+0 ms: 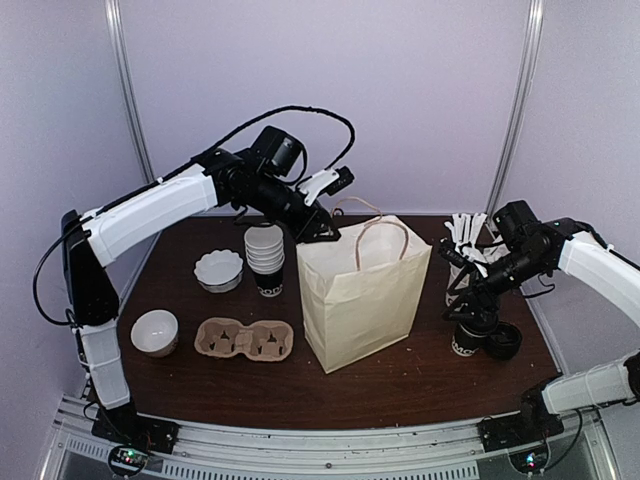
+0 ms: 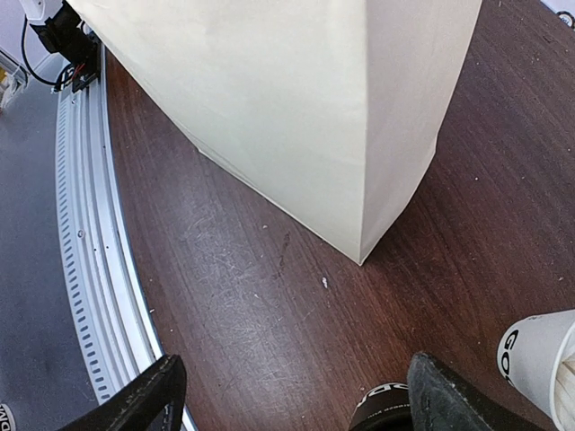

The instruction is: Pack the takeout coffee

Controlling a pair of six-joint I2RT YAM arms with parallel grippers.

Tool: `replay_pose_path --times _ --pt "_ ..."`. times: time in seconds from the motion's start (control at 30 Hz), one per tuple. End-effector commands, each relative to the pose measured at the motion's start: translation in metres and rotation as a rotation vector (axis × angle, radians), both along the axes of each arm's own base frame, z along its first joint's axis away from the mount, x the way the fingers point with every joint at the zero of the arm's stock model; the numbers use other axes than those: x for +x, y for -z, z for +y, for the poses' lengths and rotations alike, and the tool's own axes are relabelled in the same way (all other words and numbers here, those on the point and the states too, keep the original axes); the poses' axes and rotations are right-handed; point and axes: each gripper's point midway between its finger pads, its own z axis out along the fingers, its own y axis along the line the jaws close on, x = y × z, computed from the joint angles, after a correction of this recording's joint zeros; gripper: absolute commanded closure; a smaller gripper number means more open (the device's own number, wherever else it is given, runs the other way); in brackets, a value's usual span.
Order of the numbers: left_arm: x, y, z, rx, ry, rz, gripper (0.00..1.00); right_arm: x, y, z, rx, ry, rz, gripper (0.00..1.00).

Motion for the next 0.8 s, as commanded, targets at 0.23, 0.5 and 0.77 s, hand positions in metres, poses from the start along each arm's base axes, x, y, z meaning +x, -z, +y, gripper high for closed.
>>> replay_pose_path --times 0.23,0.5,0.77 --pt "0.026 -0.031 0.002 -0.109 0.164 -0.022 0.98 -0.001 0.000 -0.003 -0.008 0.002 -0.017 0.11" --pt "0.046 -0.026 -0.001 -0.187 0.199 0.076 1.00 -0.001 0.001 -0.003 -0.009 0.004 -0.011 0.11" --pt "0.040 -0.035 0.004 -0.212 0.213 0.126 1.00 0.000 0.002 -0.003 -0.012 0.006 -0.009 0.11"
